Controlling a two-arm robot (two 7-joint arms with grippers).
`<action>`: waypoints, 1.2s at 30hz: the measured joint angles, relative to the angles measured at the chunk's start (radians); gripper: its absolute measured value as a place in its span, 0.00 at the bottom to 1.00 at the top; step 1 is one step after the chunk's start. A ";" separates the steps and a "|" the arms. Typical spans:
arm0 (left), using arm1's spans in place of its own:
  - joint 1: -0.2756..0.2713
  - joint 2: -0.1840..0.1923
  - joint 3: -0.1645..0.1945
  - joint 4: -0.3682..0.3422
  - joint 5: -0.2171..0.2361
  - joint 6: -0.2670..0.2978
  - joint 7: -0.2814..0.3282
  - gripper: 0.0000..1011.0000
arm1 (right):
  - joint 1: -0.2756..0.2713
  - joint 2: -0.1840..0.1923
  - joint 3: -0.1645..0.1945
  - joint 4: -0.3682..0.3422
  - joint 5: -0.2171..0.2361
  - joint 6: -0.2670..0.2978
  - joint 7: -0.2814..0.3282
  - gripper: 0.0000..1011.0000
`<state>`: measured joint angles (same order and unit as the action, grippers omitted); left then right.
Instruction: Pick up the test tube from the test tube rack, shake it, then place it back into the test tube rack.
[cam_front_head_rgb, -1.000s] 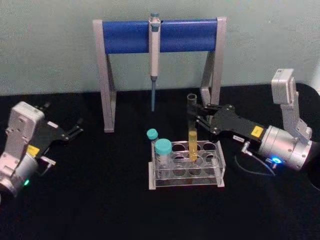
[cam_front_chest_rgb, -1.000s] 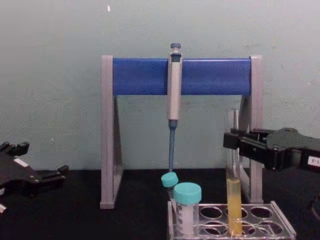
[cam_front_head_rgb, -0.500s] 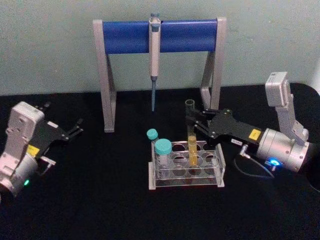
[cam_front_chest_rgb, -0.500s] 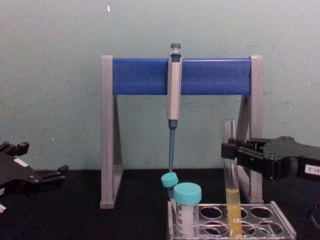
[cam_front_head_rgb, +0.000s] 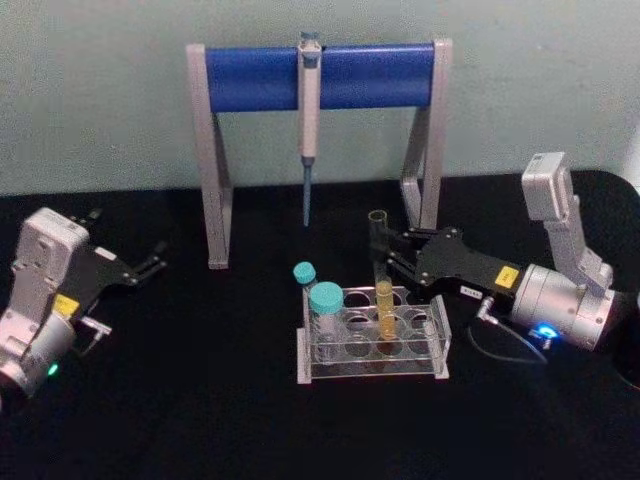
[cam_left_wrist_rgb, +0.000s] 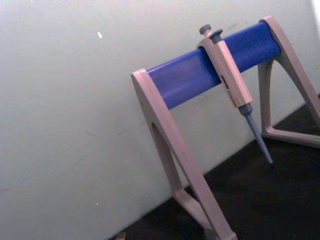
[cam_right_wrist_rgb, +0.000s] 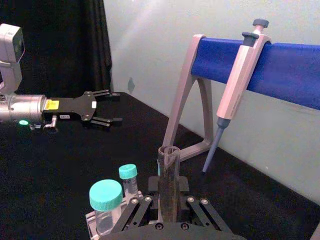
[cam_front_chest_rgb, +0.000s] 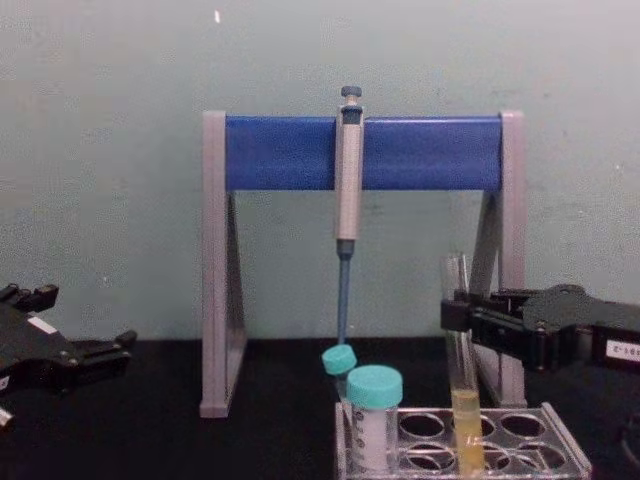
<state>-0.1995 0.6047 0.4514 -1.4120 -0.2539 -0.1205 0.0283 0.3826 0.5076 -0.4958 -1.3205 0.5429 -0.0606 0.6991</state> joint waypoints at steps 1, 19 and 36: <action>0.000 0.000 0.000 0.000 0.000 0.000 0.000 0.99 | 0.000 0.000 0.000 0.000 0.000 0.000 -0.001 0.22; 0.000 0.000 0.000 0.000 0.000 0.000 0.000 0.99 | -0.002 0.001 -0.001 -0.004 -0.010 0.002 -0.012 0.22; 0.000 0.000 0.000 0.000 0.000 0.000 0.000 0.99 | -0.002 0.001 0.000 -0.004 -0.008 0.001 -0.010 0.46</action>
<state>-0.1995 0.6047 0.4513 -1.4120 -0.2539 -0.1205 0.0283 0.3807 0.5088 -0.4962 -1.3249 0.5348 -0.0598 0.6889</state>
